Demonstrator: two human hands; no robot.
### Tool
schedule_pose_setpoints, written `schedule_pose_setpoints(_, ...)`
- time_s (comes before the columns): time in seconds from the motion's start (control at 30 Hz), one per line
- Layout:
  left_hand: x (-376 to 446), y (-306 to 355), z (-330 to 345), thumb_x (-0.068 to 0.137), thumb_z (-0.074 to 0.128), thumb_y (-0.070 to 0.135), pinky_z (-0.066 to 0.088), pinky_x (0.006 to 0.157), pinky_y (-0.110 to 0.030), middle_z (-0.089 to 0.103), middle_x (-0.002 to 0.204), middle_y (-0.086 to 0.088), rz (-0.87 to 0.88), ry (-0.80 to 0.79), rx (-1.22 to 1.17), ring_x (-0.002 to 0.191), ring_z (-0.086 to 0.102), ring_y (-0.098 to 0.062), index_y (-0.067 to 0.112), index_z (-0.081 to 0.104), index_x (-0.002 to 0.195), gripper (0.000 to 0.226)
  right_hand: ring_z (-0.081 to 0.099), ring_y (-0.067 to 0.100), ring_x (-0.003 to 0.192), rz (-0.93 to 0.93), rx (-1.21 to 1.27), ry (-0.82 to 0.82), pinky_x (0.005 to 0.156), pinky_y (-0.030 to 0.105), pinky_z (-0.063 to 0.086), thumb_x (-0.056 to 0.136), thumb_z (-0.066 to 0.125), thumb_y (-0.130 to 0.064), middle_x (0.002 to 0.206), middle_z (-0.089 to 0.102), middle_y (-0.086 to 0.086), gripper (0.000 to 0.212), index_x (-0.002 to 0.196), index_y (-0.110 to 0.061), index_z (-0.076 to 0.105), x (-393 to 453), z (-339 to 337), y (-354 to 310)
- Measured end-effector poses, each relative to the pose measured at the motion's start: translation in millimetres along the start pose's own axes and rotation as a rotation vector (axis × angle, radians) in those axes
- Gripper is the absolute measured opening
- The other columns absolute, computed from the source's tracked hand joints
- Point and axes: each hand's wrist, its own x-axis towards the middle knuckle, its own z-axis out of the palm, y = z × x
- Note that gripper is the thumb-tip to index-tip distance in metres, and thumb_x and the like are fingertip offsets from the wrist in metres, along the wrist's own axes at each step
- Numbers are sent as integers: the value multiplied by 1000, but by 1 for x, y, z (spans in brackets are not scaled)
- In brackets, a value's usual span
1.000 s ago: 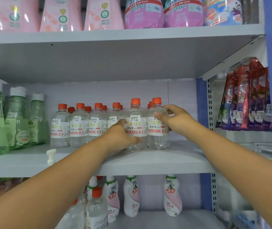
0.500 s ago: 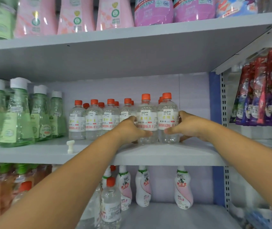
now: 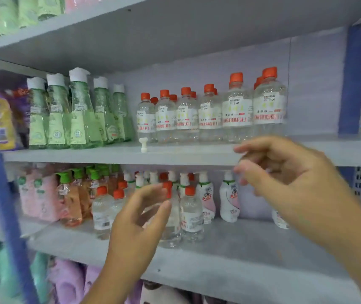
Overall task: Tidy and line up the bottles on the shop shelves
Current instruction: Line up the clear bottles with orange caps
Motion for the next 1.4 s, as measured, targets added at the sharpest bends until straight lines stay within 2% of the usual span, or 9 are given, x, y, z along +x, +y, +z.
schedule_pose_setpoints(0.13,-8,-102,-55,92,74,17,57,89,-27,74,102,10,-299,239,149,103,71,-14,29,69,106,19,66,0,90,372,-37,-271,78,19,53,71,65,-65,103,70,-25,39,106,-51,67,-26,84,61)
schedule_pose_setpoints(0.23,8,-159,-95,92,74,24,56,91,-37,67,106,15,-334,338,245,98,66,-6,30,63,110,22,63,8,107,651,-175,-250,88,27,51,86,73,-42,131,62,-12,53,135,-34,57,-20,134,133)
schedule_pose_setpoints(0.33,23,-202,-120,89,76,30,51,99,-41,60,121,4,-337,257,330,113,61,-19,25,57,128,44,58,17,119,702,-185,-141,94,28,51,87,77,-24,139,53,-4,60,137,-32,46,-21,173,179)
schedule_pose_setpoints(0.47,33,-237,-137,85,81,33,52,100,-44,46,131,-2,-313,140,394,116,59,-27,20,55,137,60,60,-10,102,681,-162,-4,66,-3,42,83,79,-11,119,54,-25,78,131,-48,30,-26,216,195)
schedule_pose_setpoints(0.63,21,-247,-116,78,85,41,54,91,-36,57,123,6,-243,-2,321,108,61,-16,26,49,138,71,64,-13,92,767,-160,145,71,10,49,81,85,-23,108,68,-27,55,121,-41,51,-39,228,196)
schedule_pose_setpoints(0.77,24,-246,-93,71,85,56,52,95,-44,55,144,1,-402,-84,351,128,57,-26,27,31,149,100,61,-14,89,805,-244,221,68,9,46,73,90,-37,108,65,-23,60,120,-41,51,-52,231,179)
schedule_pose_setpoints(1.03,13,-215,-126,60,86,61,49,70,-23,70,102,26,-432,-255,127,91,66,3,49,54,113,63,61,-19,90,802,-290,230,71,10,48,64,94,-36,105,70,-23,64,116,-40,58,-78,221,111)
schedule_pose_setpoints(1.27,-4,-108,-168,41,87,70,55,66,-9,77,95,26,-116,-266,-99,83,73,6,66,60,117,81,69,-3,106,593,-156,65,88,27,56,43,93,-61,114,74,-21,76,113,-51,65,-53,198,-15)
schedule_pose_setpoints(1.4,45,-43,-179,48,83,81,64,71,-38,80,100,11,69,-169,-191,88,78,-13,46,66,125,86,75,8,97,382,-79,83,74,16,58,38,93,-68,109,77,-13,83,114,-47,68,-2,166,-76)
